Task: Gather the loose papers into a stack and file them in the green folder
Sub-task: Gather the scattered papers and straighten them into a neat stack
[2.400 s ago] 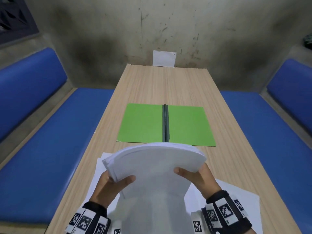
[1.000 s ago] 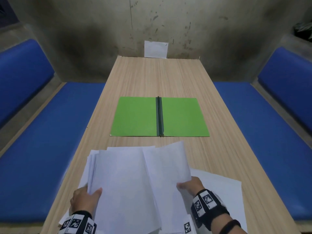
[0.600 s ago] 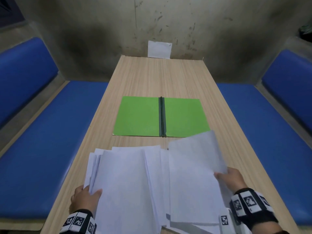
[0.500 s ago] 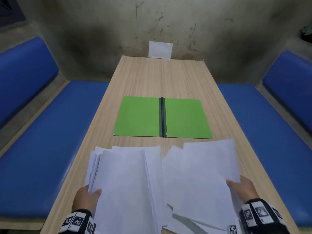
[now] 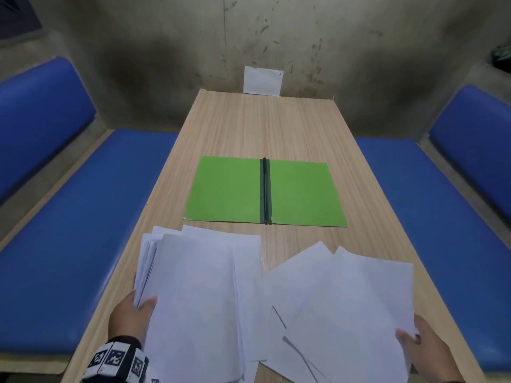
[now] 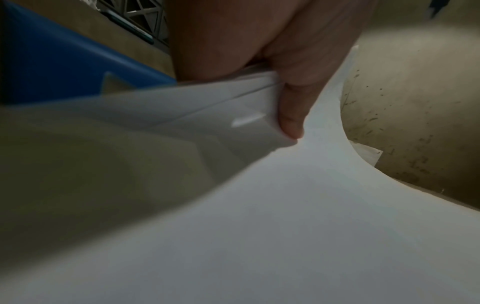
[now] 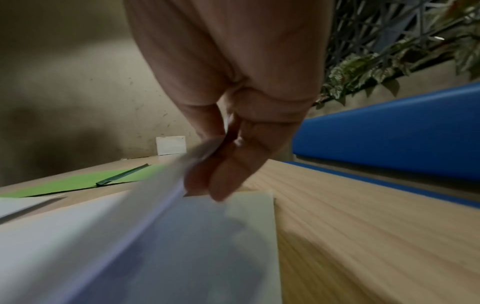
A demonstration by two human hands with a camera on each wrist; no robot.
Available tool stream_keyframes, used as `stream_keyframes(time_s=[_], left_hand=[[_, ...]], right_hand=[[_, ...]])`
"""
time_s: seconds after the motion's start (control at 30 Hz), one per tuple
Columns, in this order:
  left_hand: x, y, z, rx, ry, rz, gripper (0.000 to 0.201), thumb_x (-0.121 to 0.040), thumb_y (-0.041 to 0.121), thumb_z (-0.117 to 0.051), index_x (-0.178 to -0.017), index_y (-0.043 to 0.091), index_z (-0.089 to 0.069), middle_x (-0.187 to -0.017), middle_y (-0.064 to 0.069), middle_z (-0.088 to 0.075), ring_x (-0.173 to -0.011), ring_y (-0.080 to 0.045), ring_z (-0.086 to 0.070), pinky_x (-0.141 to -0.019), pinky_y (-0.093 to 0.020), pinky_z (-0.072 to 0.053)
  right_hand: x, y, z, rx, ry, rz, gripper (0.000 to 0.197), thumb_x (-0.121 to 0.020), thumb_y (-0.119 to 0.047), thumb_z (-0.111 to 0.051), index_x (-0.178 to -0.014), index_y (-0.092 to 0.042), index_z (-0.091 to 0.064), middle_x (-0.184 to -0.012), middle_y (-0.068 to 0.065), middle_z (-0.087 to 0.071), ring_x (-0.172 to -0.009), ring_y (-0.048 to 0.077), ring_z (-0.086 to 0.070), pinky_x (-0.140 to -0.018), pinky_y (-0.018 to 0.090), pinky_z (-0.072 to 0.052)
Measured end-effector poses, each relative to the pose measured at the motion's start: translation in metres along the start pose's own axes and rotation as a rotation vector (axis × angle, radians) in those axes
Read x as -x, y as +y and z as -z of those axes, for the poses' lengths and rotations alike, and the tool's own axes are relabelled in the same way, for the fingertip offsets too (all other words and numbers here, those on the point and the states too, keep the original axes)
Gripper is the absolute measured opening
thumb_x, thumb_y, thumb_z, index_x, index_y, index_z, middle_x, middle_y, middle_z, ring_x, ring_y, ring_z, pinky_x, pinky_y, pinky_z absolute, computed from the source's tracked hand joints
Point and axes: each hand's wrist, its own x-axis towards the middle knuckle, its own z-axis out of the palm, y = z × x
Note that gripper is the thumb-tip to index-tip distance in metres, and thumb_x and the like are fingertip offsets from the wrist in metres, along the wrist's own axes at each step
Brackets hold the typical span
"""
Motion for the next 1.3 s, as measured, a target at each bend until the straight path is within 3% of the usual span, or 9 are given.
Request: stream_keyframes(time_s=[0.17, 0.27, 0.43, 0.63, 0.73, 0.9, 1.03, 1.17, 1.3], left_hand=[[0.001, 0.006, 0.004, 0.042, -0.007, -0.068, 0.069, -0.068, 0.048, -0.058, -0.123, 0.007, -0.052, -0.123, -0.013, -0.063, -0.111, -0.035, -0.059, -0.098, -0.051, -0.046], [0.010, 0.023, 0.009, 0.056, -0.019, -0.119, 0.053, -0.081, 0.034, -0.062, -0.123, 0.003, -0.054, -0.124, -0.018, -0.062, -0.114, -0.036, -0.057, -0.101, -0.049, -0.043], [0.017, 0.038, 0.015, 0.112, -0.034, -0.185, 0.047, -0.083, 0.027, -0.064, -0.122, 0.003, -0.056, -0.123, -0.019, -0.062, -0.114, -0.034, -0.057, -0.102, -0.046, -0.043], [0.026, 0.056, 0.022, 0.182, -0.056, -0.246, 0.037, -0.085, 0.016, -0.063, -0.117, -0.002, -0.058, -0.110, -0.020, -0.064, -0.104, -0.035, -0.059, -0.090, -0.038, -0.043], [0.034, 0.067, 0.027, 0.221, -0.091, -0.278, 0.023, -0.085, 0.011, -0.062, -0.106, 0.000, -0.060, -0.096, -0.013, -0.062, -0.087, -0.026, -0.056, -0.081, -0.032, -0.040], [0.038, 0.073, 0.031, 0.246, -0.142, -0.354, 0.014, -0.084, 0.006, -0.062, -0.097, 0.008, -0.059, -0.086, -0.007, -0.060, -0.083, -0.023, -0.053, -0.079, -0.031, -0.037], [0.039, 0.076, 0.031, 0.237, -0.143, -0.408, 0.010, -0.084, 0.005, -0.062, -0.094, 0.008, -0.059, -0.075, 0.002, -0.060, -0.074, -0.023, -0.055, -0.064, -0.025, -0.045], [0.041, 0.079, 0.032, 0.243, -0.156, -0.468, 0.010, -0.084, 0.006, -0.062, -0.091, 0.013, -0.060, -0.076, 0.006, -0.061, -0.071, -0.012, -0.055, -0.059, -0.014, -0.046], [0.038, 0.081, 0.035, 0.252, -0.149, -0.509, 0.008, -0.083, 0.010, -0.063, -0.085, 0.017, -0.060, -0.076, 0.002, -0.062, -0.071, -0.021, -0.057, -0.056, -0.012, -0.048]], right_hand=[[-0.004, 0.002, 0.006, 0.091, 0.191, 0.125, 0.030, -0.089, -0.004, -0.050, -0.115, -0.004, -0.065, -0.100, 0.029, -0.063, -0.092, 0.039, -0.057, -0.077, 0.035, -0.039], [-0.006, 0.001, 0.013, 0.039, 0.299, 0.160, 0.030, -0.085, 0.002, -0.050, -0.111, -0.004, -0.064, -0.082, 0.025, -0.058, -0.072, 0.033, -0.051, -0.068, 0.033, -0.037], [-0.004, -0.006, 0.015, -0.002, 0.144, 0.162, 0.017, -0.085, -0.007, -0.047, -0.096, -0.019, -0.053, -0.059, 0.021, -0.059, -0.059, 0.030, -0.057, -0.054, 0.030, -0.037], [-0.002, -0.005, 0.001, 0.011, 0.284, 0.131, 0.005, -0.081, -0.007, -0.056, -0.078, -0.011, -0.058, -0.102, 0.027, -0.056, -0.089, 0.038, -0.055, -0.081, 0.040, -0.041], [0.000, -0.003, 0.005, -0.153, 0.433, 0.178, 0.030, -0.077, -0.020, -0.048, -0.092, 0.001, -0.062, -0.106, 0.027, -0.057, -0.090, 0.033, -0.054, -0.085, 0.042, -0.043], [-0.019, -0.004, 0.023, -0.384, 0.294, 0.237, 0.040, -0.086, -0.013, -0.050, -0.080, -0.052, -0.054, -0.095, 0.016, -0.058, -0.071, -0.012, -0.054, -0.060, -0.004, -0.034], [-0.036, -0.025, 0.026, -0.338, 0.152, 0.251, 0.039, -0.092, -0.001, -0.041, -0.100, -0.033, -0.061, -0.100, 0.013, -0.055, -0.087, 0.020, -0.051, -0.075, 0.022, -0.040], [-0.058, -0.039, 0.003, -0.144, -0.005, 0.176, 0.031, -0.089, -0.012, -0.049, -0.120, -0.009, -0.053, -0.104, 0.014, -0.061, -0.090, 0.027, -0.056, -0.077, 0.033, -0.041], [-0.074, -0.046, -0.031, 0.276, -0.207, 0.210, 0.084, -0.057, -0.049, -0.078, -0.128, -0.015, -0.049, -0.126, 0.012, -0.052, -0.114, 0.030, -0.050, -0.096, 0.039, -0.043]])
